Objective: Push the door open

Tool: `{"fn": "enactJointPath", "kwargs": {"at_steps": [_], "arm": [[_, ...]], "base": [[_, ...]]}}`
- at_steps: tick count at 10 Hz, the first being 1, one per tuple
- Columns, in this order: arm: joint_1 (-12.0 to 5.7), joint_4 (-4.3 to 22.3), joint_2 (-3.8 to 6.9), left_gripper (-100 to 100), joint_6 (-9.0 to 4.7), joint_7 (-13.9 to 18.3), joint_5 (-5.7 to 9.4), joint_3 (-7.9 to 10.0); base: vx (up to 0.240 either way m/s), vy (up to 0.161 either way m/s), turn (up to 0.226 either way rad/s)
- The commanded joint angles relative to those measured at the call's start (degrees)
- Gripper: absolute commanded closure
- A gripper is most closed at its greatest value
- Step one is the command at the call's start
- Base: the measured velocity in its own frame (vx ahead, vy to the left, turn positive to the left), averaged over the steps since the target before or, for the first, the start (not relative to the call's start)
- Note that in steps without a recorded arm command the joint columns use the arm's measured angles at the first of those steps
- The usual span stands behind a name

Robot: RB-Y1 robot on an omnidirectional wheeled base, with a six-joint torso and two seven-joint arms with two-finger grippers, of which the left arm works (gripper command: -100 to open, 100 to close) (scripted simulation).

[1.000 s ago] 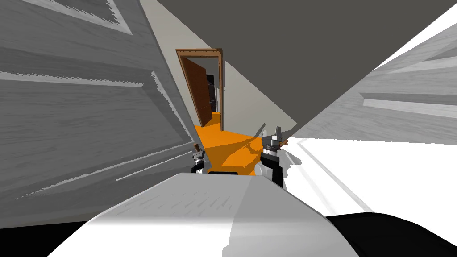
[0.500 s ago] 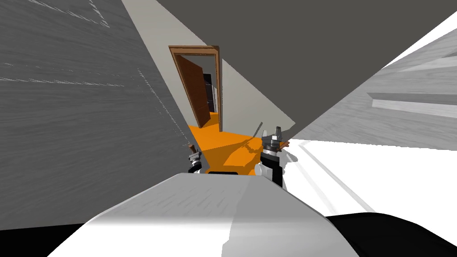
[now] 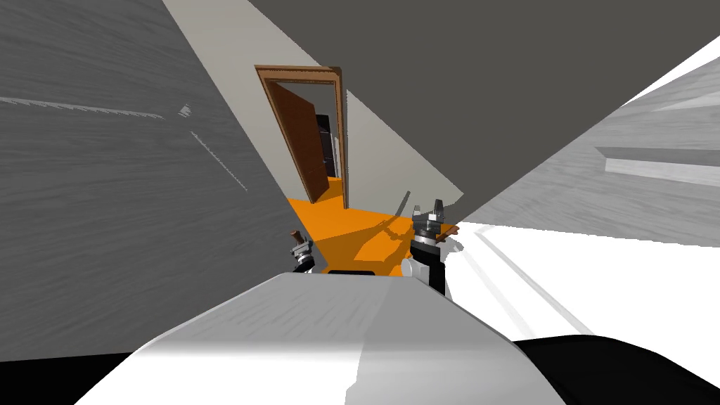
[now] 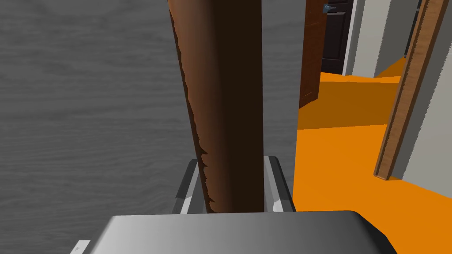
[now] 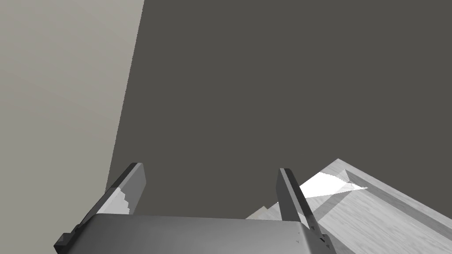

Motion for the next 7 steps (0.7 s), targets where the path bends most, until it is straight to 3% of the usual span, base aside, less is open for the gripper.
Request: {"fn": "enactJointPath", "kwargs": {"at_steps": [1, 2, 6, 7], "arm": [[-0.01, 0.6, 0.88, 100, -0.78, 0.0, 0.87, 1.81], [-0.01, 0.6, 0.88, 100, -0.78, 0.0, 0.87, 1.81], [1.57, -0.7, 0.54, 100, -1.76, -0.9, 2.93, 5.06], [1.57, -0.7, 0.54, 100, -1.76, -0.9, 2.93, 5.06]], "base": [[0.094, 0.003, -0.053], [0.078, 0.017, -0.011], [0.109, 0.018, -0.066], [0.113, 0.027, -0.021]]}}
